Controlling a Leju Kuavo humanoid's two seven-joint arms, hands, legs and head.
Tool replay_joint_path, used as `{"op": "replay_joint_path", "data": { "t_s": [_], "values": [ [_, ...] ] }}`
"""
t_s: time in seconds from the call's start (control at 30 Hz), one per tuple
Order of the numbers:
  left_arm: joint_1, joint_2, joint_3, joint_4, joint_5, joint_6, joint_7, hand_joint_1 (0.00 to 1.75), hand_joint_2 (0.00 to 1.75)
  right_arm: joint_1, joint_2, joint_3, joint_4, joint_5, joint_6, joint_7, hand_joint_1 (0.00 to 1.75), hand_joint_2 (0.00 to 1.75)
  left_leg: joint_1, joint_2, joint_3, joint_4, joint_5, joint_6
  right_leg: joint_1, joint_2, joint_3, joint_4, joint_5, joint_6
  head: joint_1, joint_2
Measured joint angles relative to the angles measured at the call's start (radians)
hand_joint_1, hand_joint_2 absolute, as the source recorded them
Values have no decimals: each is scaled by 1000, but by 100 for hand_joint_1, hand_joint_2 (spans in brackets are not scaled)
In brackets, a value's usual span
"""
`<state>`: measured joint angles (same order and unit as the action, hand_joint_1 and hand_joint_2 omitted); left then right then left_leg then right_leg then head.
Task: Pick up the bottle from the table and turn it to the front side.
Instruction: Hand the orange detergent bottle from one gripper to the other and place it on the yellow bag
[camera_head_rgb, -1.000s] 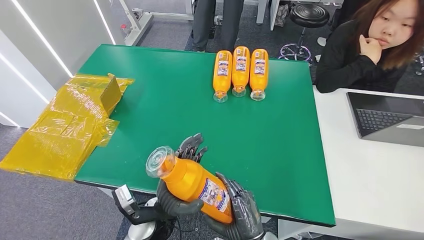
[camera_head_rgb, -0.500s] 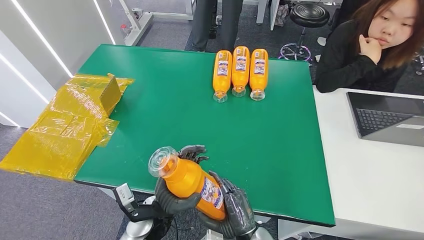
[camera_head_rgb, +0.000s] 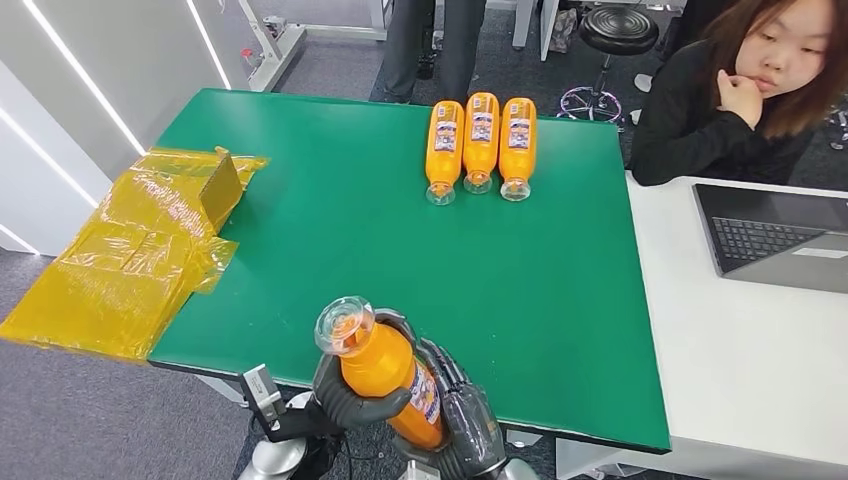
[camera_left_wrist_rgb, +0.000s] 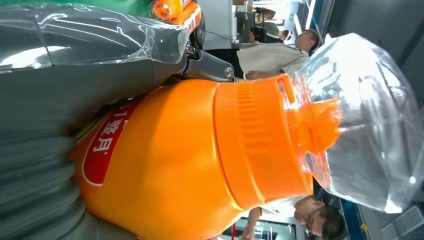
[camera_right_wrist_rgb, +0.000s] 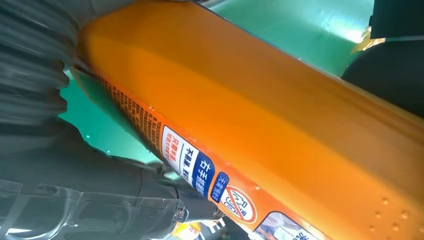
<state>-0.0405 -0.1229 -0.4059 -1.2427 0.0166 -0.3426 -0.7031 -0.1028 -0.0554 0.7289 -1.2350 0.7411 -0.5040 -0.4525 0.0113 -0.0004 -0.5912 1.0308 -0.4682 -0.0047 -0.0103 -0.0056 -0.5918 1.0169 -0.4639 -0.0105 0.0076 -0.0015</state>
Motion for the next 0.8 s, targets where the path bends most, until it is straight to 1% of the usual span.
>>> {"op": "replay_joint_path", "data": {
  "t_s": [0.3,0.4,0.5,0.63,0.8],
  "values": [
    [0,3,0,2,-2,19,0,175,175,8,5,-1,16,-56,-4,-32,0,175,0,0,0,0,0,0,0,0,0,0,0,0,0,0],
    [-3,3,0,2,-11,55,0,175,175,19,4,-2,6,-96,4,-46,0,175,0,0,0,0,0,0,0,0,-1,0,0,0,0,0],
    [-14,6,0,-5,-53,122,0,175,175,26,2,-1,-5,-127,-2,-50,0,175,0,1,0,0,0,0,0,1,-1,0,0,0,0,0],
    [-63,24,-1,-29,-115,221,0,175,175,27,1,9,-1,-159,-41,-40,0,175,0,1,0,0,0,0,0,2,-1,0,0,0,0,0],
    [-166,56,4,-34,-152,263,0,175,175,19,-4,33,6,-186,-78,-34,0,175,0,1,0,0,1,-1,0,2,-1,1,1,-1,0,0]
  ]
}}
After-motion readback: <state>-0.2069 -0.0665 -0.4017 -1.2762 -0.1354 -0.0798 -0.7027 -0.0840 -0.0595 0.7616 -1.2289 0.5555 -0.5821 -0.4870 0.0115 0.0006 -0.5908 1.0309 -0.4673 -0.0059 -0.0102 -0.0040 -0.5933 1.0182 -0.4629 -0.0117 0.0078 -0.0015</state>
